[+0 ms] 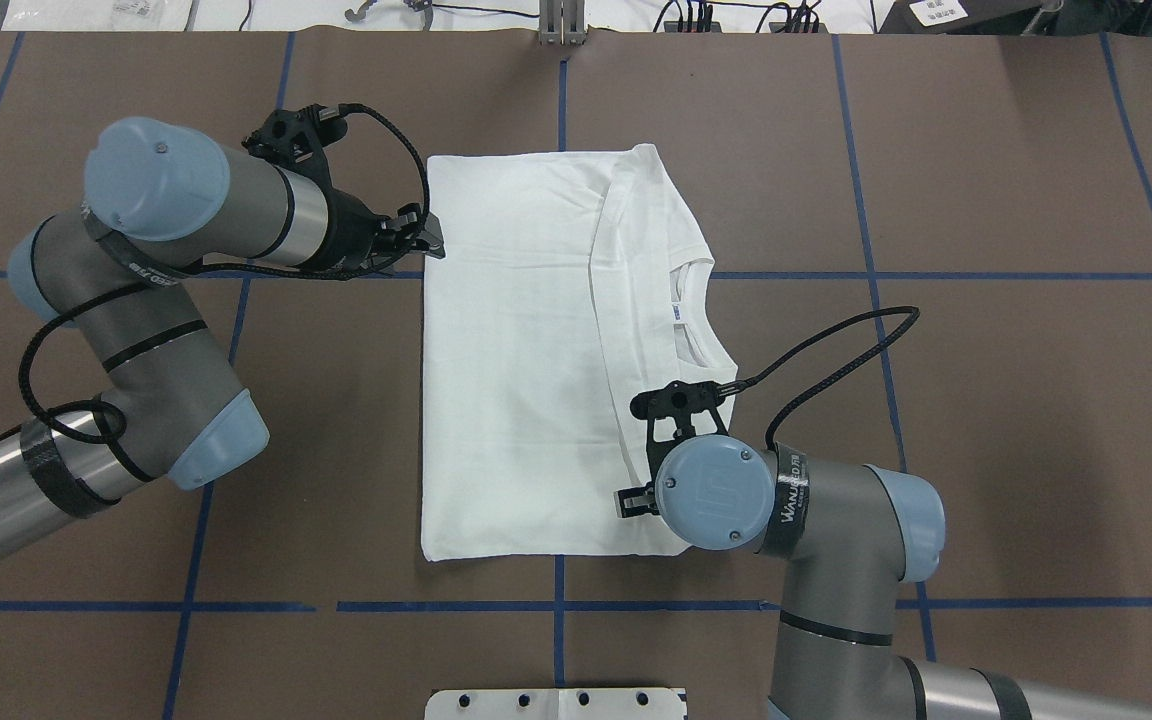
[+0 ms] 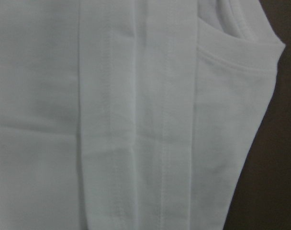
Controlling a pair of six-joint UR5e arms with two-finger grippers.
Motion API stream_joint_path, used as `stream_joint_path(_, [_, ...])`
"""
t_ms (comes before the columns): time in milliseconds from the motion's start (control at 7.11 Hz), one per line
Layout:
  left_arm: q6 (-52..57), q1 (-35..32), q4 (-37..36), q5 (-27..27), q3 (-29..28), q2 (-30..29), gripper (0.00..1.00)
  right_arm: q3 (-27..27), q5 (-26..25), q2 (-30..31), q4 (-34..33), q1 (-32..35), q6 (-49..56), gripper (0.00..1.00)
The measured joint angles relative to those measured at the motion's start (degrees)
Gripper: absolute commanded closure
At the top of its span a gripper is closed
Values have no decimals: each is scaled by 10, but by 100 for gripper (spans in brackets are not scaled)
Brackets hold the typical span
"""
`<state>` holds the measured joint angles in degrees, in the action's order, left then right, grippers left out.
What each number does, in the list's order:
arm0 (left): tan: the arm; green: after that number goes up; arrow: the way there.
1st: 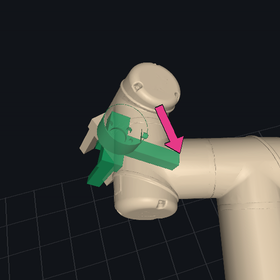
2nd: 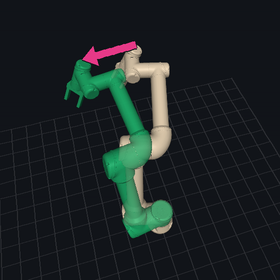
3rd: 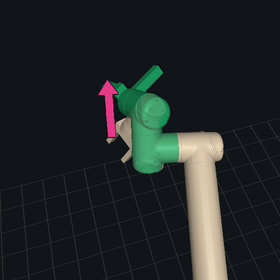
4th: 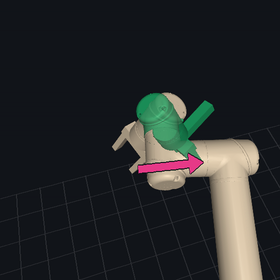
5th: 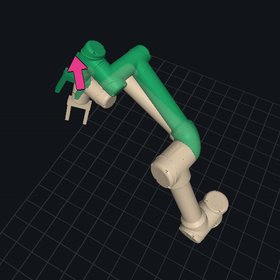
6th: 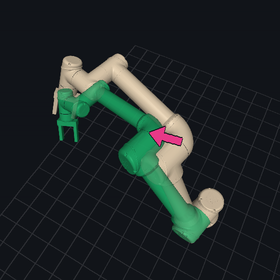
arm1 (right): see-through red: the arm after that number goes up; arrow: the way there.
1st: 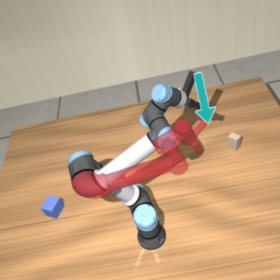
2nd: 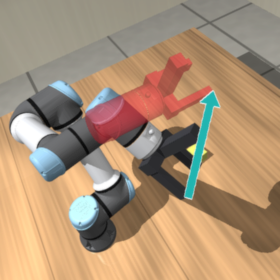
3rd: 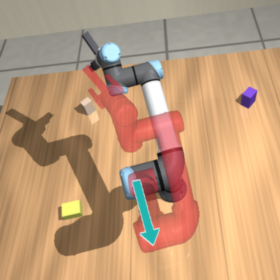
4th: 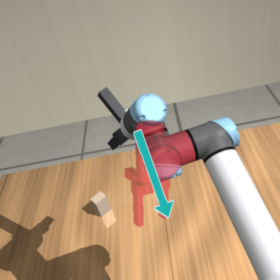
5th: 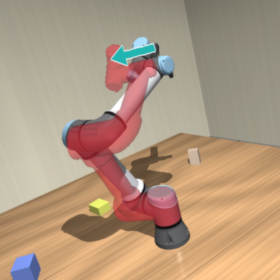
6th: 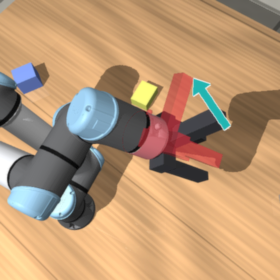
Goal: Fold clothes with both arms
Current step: 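Release the shirt corner and move the right gripper over the shirt's collar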
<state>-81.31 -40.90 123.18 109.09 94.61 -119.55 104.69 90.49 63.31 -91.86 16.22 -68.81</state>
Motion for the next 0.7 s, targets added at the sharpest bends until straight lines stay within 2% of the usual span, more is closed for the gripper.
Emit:
stream_joint_path(422, [-2,1,-20,2,17,0,31,66,4,86,0,19,61,0])
stream_joint_path(563, [-2,4,-35,2,26,0,31,86,4,106,8,22,41,0])
stream_joint_path(704, [-2,11,-52,1,36,0,31,98,7,110,19,23,-23,0])
